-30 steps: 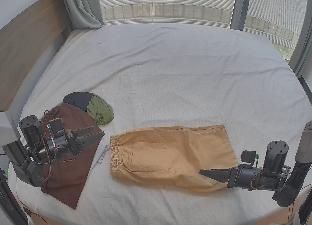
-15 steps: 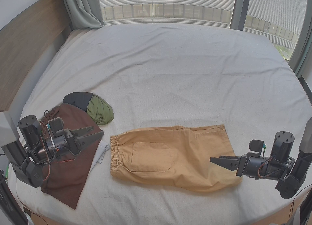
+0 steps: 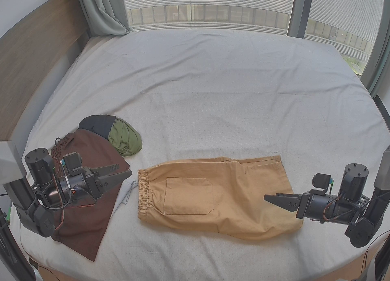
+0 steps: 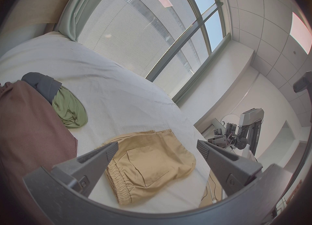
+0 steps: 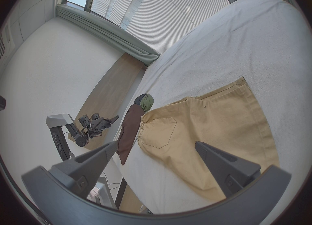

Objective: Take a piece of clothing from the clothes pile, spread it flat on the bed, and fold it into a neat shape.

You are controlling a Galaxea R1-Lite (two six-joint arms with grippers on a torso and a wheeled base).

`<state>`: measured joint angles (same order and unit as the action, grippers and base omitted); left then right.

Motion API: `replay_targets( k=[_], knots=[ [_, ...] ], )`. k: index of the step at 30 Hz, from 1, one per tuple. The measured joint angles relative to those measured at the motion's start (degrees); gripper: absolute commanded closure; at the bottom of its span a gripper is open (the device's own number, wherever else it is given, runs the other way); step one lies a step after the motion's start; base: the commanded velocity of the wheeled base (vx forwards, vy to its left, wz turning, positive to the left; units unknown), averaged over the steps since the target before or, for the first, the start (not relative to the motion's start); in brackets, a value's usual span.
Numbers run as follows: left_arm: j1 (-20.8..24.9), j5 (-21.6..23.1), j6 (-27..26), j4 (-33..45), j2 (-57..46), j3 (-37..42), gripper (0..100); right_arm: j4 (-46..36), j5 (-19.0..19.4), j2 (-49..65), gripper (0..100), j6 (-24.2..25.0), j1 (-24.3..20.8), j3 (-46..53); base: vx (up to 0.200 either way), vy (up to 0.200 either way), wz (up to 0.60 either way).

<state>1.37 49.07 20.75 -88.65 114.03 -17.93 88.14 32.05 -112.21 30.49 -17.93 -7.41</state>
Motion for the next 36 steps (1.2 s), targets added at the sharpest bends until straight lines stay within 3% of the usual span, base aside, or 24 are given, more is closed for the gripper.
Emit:
replay_targets(
  k=[23, 36],
  knots=[
    [-0.3, 0.0, -6.3, 0.0, 13.4, 0.9, 0, 0.1, -0.1, -1.9, 0, -0.3, 0.1, -0.4, 0.000, 0.000, 0.00],
    [0.1, -0.1, -6.7, -0.1, 20.2, 0.0, 0, 0.1, -0.2, -2.9, 0, -0.4, 0.2, -0.4, 0.000, 0.000, 0.00]
  ],
)
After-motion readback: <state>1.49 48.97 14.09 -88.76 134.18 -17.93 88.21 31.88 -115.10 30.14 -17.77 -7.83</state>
